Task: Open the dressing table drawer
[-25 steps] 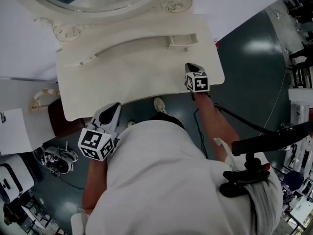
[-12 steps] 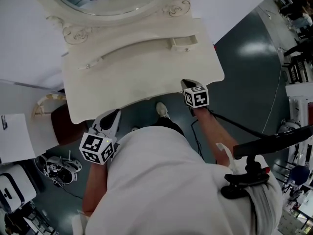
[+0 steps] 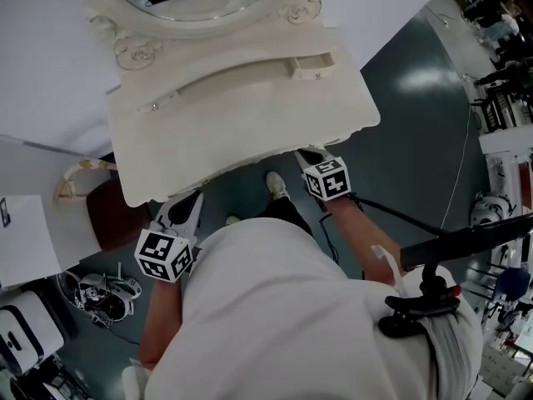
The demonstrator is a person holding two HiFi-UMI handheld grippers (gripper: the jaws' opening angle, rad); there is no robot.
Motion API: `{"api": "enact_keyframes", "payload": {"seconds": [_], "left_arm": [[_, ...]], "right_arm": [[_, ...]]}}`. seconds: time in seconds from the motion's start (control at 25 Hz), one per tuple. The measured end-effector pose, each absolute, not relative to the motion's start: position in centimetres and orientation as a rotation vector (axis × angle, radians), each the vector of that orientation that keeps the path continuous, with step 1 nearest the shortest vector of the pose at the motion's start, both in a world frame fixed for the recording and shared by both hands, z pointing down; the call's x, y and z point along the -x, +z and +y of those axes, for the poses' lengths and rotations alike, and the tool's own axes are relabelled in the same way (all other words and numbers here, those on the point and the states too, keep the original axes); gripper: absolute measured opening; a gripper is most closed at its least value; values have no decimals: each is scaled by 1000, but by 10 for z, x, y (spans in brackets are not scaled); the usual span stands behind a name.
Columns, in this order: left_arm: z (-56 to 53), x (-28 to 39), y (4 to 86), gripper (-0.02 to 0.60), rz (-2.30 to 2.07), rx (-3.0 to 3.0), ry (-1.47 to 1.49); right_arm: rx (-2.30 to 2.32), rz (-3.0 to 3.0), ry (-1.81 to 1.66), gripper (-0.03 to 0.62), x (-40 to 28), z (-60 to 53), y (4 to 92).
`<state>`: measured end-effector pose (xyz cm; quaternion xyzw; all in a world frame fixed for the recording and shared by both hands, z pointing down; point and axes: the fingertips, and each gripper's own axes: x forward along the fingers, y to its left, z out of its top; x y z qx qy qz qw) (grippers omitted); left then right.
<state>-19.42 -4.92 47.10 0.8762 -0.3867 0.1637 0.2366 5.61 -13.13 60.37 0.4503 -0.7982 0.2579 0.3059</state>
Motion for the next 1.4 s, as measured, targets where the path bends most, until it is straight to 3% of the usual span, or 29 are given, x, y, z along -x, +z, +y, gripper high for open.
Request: {"api": "enact_keyframes", "payload": {"seconds": [0.76, 1.4], "left_arm": [[0, 231, 490, 3, -1062, -2373, 426], [19, 217, 510, 3, -977, -2370, 416]], "right_arm": [[-1046, -2232, 557, 0, 29, -77, 569], [-992, -2222, 545, 0, 31, -38, 557]]}}
